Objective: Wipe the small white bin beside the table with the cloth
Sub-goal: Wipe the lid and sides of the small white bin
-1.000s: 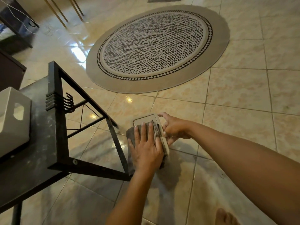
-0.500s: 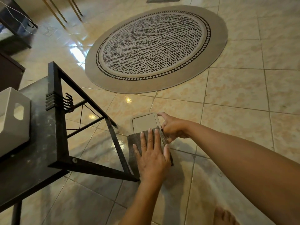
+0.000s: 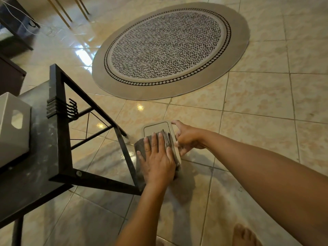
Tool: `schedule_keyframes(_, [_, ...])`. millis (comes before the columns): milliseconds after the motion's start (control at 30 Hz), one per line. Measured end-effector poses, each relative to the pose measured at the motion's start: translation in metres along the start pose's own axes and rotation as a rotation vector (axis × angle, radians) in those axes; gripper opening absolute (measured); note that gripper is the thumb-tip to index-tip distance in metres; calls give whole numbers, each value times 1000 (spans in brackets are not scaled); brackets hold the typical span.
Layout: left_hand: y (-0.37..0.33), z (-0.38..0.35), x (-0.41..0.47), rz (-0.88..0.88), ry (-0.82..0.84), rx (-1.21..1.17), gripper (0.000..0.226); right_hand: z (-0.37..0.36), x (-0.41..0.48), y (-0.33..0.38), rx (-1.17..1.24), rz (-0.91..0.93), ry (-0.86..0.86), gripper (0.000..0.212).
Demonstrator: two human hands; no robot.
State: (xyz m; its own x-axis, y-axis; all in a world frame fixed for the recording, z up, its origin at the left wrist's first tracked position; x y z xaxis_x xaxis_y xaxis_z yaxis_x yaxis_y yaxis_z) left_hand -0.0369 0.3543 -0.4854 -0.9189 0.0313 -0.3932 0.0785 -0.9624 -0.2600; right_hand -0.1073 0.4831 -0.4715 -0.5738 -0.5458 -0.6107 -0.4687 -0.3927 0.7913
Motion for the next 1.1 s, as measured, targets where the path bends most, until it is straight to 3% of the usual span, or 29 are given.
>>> schedule_keyframes(100, [-4, 11, 19, -1, 15, -36, 60, 2, -3, 0, -7, -14, -2, 95])
schedule_keyframes(267, [-21, 8, 25, -246, 45, 238, 61, 14, -8, -7, 16, -18, 9, 100])
schedule_keyframes(400, [-18, 17, 45, -137, 24, 143, 57, 13, -7, -4, -12, -8, 7, 98])
schedule_keyframes(533, [-26, 11, 38, -324, 66, 317, 62, 16, -13, -7, 29, -18, 14, 98])
schedule_keyframes(667, [-9, 24, 57, -121, 27, 159, 59, 10, -7, -1, -10, -23, 5, 100])
schedule_keyframes(900, [-23, 23, 44, -333, 112, 148, 56, 17, -14, -5, -1, -8, 4, 98])
schedule_keyframes(1100, [-7, 22, 45, -164, -1, 94, 61, 17, -11, -2, -12, -9, -5, 97])
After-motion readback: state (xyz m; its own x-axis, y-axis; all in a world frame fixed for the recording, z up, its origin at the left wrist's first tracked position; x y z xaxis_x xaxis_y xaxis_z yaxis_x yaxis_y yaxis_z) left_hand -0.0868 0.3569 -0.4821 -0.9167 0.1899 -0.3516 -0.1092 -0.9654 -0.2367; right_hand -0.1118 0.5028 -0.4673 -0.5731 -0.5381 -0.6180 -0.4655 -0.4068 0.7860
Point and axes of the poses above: each hand's wrist, its own x-axis towards the middle knuckle, its own z-axis out of the back of the hand, y = z × x, the point moved 4 cm from there along x, towards the middle knuckle, and after that the axes turned 13 degrees about y, right-handed, at the moved point
